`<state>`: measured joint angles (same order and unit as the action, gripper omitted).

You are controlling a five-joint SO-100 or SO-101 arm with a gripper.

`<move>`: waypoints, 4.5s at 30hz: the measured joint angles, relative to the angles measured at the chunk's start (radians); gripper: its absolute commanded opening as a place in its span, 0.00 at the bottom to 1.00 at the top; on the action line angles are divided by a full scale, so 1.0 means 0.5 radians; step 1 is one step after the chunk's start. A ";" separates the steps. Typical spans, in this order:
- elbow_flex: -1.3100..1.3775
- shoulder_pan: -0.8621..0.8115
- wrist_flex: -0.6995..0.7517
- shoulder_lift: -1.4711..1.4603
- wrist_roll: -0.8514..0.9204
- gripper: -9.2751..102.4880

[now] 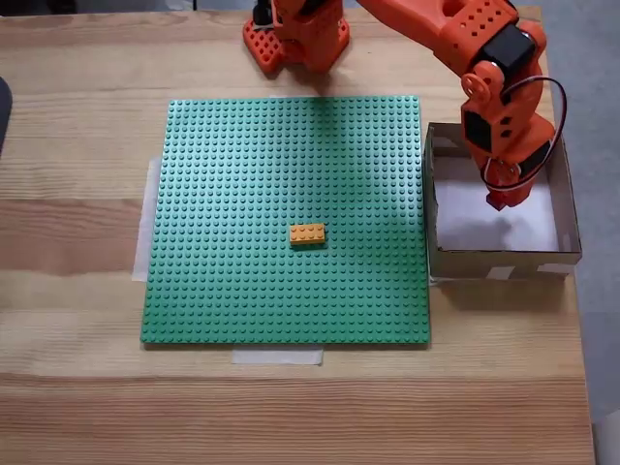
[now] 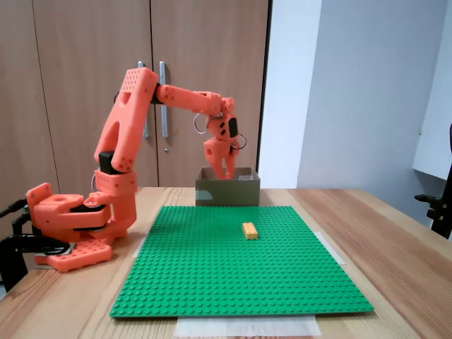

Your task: Pick the red lego block and put it in the box.

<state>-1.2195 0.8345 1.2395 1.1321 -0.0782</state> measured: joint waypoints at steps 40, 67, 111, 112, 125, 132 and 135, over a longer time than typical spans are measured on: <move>-0.104 0.009 -0.322 -0.141 0.025 0.18; -0.568 -0.031 -0.595 0.518 0.015 0.16; -2.304 -1.365 -1.503 2.973 0.138 0.07; -2.326 -1.420 -1.503 2.997 0.123 0.07; -2.648 -1.654 -1.466 3.390 0.083 0.07; -2.911 -1.709 -1.328 3.678 0.089 0.07; -3.016 -1.700 -1.285 3.755 0.089 0.07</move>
<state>-2.7274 -0.0153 0.5967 3.0097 -0.0337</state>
